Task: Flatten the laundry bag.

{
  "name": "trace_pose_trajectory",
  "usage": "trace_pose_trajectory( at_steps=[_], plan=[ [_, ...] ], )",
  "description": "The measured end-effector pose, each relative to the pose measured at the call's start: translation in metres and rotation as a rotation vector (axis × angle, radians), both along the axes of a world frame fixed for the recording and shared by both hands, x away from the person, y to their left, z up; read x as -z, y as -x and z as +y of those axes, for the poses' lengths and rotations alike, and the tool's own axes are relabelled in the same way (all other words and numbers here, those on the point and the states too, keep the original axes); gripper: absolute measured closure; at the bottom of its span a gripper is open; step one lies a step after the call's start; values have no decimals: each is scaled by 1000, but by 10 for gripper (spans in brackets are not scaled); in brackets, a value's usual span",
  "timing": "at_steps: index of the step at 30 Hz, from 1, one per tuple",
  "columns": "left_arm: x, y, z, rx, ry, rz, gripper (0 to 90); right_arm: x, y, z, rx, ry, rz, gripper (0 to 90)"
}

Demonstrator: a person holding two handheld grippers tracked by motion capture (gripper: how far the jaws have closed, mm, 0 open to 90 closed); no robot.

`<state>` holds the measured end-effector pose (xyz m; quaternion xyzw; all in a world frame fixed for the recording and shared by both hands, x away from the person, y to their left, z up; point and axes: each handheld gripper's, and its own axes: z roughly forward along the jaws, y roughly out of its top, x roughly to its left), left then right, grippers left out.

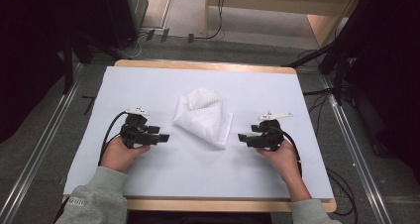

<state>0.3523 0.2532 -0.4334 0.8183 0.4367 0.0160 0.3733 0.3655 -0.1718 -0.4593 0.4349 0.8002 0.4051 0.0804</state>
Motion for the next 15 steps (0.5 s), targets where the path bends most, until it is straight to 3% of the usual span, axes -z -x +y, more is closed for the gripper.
trace_pose_trajectory(
  at_steps=[10, 15],
  plan=[
    [0, 0, 2, 19, -1, -5, 383, 2, -1, 3, -7, 18, 9, 298],
    [-1, -1, 6, 1, 15, 9, 384, 0, 0, 3, -6, 9, 7, 302]
  ],
)
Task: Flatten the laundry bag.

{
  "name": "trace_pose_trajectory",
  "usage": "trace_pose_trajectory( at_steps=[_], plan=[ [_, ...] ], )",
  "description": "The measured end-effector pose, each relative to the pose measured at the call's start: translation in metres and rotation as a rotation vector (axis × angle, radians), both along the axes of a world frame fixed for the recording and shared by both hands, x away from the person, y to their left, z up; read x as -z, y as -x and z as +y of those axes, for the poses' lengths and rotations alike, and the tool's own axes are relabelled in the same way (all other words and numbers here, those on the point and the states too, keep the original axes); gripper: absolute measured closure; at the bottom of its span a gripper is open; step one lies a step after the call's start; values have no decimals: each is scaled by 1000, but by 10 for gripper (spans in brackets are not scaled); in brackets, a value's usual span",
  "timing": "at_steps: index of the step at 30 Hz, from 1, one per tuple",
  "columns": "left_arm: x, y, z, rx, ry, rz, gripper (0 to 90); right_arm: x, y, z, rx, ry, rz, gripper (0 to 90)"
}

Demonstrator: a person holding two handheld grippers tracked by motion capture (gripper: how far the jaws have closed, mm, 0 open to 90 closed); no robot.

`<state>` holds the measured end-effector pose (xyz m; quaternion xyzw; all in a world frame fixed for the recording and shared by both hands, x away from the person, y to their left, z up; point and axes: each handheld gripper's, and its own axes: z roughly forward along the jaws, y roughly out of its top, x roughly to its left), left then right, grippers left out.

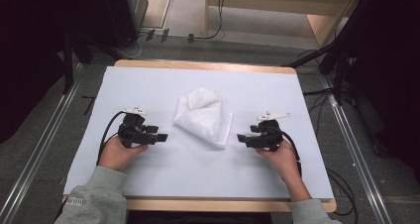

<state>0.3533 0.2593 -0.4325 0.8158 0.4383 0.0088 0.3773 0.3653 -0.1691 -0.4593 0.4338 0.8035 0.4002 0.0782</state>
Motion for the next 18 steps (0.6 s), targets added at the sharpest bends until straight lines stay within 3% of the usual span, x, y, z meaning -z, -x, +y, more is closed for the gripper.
trace_pose_trajectory(
  at_steps=[4, 6, 10, 12, 17, 18],
  plan=[
    [-1, 1, -1, -4, 11, 1, 389, -4, 1, 1, -18, -9, -24, 338],
    [-2, 1, -1, -3, 14, 0, 397, -8, 1, 2, -28, -19, -54, 402],
    [-3, 6, 3, -15, 9, 10, 401, -14, -5, 6, -31, -33, -33, 531],
    [-3, 8, 4, -16, 6, 9, 403, -15, -7, 8, -25, -35, -33, 555],
    [-3, 17, 12, -48, 12, 4, 406, -21, -23, 27, -38, -5, -26, 740],
    [-3, 17, 12, -48, 12, 4, 406, -21, -23, 27, -38, -5, -26, 740]
  ],
)
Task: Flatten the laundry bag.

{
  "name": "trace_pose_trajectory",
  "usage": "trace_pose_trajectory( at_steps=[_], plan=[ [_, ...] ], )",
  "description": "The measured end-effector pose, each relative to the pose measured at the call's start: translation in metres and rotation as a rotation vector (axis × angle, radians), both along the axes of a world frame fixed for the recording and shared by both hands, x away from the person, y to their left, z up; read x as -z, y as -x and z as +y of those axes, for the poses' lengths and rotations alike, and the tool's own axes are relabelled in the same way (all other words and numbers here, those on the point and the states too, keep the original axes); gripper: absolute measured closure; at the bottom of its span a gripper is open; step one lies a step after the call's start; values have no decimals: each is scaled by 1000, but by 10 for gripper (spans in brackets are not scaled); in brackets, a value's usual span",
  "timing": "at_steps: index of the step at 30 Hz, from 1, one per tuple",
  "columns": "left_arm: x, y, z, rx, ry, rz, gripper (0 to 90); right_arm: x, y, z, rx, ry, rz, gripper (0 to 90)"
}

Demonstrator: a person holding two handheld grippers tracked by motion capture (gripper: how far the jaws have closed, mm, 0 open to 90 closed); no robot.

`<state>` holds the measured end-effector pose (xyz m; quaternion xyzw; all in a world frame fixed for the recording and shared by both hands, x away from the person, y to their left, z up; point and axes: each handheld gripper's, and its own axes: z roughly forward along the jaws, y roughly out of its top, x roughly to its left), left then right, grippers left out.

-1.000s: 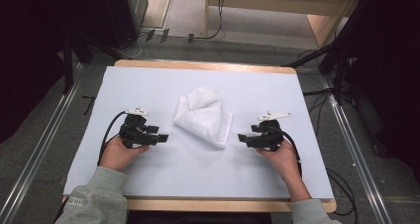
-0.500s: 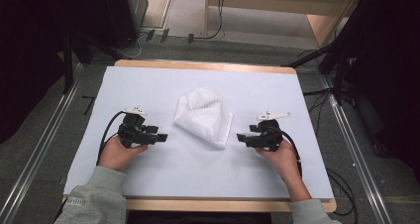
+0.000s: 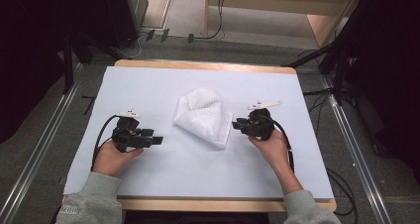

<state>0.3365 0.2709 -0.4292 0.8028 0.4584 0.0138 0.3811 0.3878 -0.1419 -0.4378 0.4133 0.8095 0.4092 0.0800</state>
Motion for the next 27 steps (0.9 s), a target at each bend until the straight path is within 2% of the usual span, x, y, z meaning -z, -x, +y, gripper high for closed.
trace_pose_trajectory(
  at_steps=[2, 3, 5, 6, 10, 12, 15, 17, 20, 27],
  plan=[
    [0, 3, 3, -6, -6, -1, 406, 0, -5, 7, -13, 15, 1, 800],
    [0, 5, 6, -15, -10, -2, 406, 2, -11, 13, -23, 21, 11, 857],
    [0, 7, 7, -21, -7, -3, 406, 3, -14, 14, -27, 16, 10, 878],
    [0, 8, 8, -25, -7, -3, 406, 6, -21, 17, -34, 2, 36, 900],
    [0, 11, 11, -34, -11, -6, 407, 10, -32, 21, -36, -10, 42, 900],
    [0, 13, 12, -33, -11, -7, 407, 15, -40, 23, -27, -35, 44, 900],
    [0, 14, 14, -38, -14, -8, 407, 23, -50, 30, -35, -18, 67, 900],
    [0, 14, 15, -43, -14, -7, 408, 27, -54, 34, -46, -26, 78, 900],
    [0, 14, 16, -46, -13, -8, 408, 30, -56, 42, -61, -23, 89, 900],
    [0, 13, 18, -54, -9, -4, 410, 19, -46, 51, -102, -65, 41, 900]
  ],
)
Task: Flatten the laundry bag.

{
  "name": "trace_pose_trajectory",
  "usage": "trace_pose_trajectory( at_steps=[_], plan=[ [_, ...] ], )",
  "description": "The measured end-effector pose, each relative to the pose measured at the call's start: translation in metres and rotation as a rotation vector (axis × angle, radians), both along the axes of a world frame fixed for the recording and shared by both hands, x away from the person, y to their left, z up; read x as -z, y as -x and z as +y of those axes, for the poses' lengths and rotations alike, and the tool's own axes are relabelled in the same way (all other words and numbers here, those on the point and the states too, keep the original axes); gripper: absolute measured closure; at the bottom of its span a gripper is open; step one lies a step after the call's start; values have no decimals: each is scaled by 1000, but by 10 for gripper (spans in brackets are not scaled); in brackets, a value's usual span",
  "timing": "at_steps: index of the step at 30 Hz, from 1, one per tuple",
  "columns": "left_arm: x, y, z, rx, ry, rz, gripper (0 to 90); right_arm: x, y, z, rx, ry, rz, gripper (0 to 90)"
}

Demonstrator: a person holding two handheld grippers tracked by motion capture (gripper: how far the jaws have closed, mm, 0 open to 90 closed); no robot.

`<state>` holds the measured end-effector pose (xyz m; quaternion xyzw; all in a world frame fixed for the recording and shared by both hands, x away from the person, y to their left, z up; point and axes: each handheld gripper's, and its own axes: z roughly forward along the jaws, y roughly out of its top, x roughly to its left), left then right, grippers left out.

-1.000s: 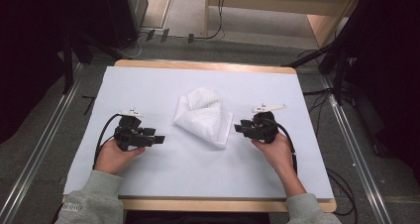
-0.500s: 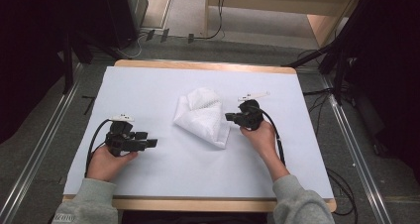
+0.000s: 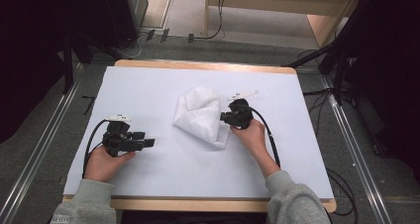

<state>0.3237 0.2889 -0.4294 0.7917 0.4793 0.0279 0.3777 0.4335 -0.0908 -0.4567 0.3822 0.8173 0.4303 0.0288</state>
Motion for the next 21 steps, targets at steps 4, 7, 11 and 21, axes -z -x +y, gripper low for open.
trace_pose_trajectory(
  at_steps=[4, 7, 11, 21],
  plan=[
    [0, -1, 0, 4, -9, -2, 405, -6, 6, 4, -18, -16, -17, 900],
    [0, -3, 1, 2, -7, 2, 403, -14, 16, 11, -52, -22, -46, 900],
    [-1, -4, 4, -2, 0, 1, 400, -17, 22, 16, -79, -23, -56, 900],
    [-5, -7, 29, -66, 14, -14, 396, -19, 44, 33, -152, -19, -70, 900]
  ],
)
